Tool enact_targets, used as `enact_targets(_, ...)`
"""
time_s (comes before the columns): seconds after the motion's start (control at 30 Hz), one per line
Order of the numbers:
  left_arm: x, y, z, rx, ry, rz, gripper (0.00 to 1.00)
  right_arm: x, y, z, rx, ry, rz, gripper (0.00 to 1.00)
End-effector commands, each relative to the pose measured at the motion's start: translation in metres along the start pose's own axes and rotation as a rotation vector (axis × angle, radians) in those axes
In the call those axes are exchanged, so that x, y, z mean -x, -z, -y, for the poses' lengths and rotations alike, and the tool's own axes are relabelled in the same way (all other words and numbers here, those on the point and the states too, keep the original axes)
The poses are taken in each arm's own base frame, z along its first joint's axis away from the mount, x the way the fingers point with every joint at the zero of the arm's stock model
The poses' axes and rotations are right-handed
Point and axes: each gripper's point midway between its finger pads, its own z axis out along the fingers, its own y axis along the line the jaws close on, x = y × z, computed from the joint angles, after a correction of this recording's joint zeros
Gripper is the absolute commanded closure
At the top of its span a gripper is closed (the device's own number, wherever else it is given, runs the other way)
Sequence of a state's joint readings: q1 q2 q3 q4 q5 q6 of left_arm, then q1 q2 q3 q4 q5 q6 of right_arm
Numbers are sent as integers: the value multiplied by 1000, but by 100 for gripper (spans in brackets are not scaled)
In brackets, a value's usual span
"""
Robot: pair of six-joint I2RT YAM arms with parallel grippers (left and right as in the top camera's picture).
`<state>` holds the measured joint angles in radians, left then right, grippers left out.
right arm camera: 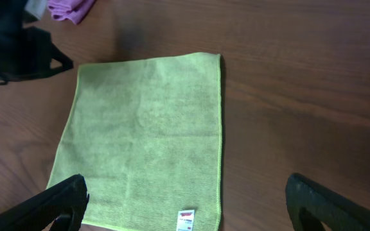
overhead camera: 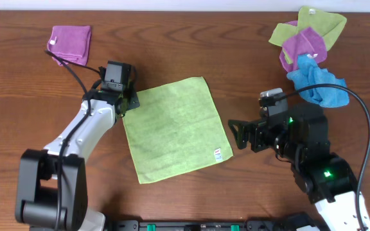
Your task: Fold the cloth
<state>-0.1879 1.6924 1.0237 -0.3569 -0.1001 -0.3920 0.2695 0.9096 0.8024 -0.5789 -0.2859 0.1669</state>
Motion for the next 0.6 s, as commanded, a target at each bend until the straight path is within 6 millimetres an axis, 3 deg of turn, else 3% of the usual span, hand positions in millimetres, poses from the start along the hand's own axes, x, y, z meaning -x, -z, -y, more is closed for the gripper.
enact_targets(0.0,2,-13,-7,54,-1,2,94,0,-1,1,3,0,-6,1)
enact_targets(0.33,-7,-41,-7,69,-7,-28,94,-1,-3,2,1,-2,-12,1)
enact_targets(0.57,-5,-61,-1,50,-1,-9,95,-13,-17,8,-10,-23,-81,1)
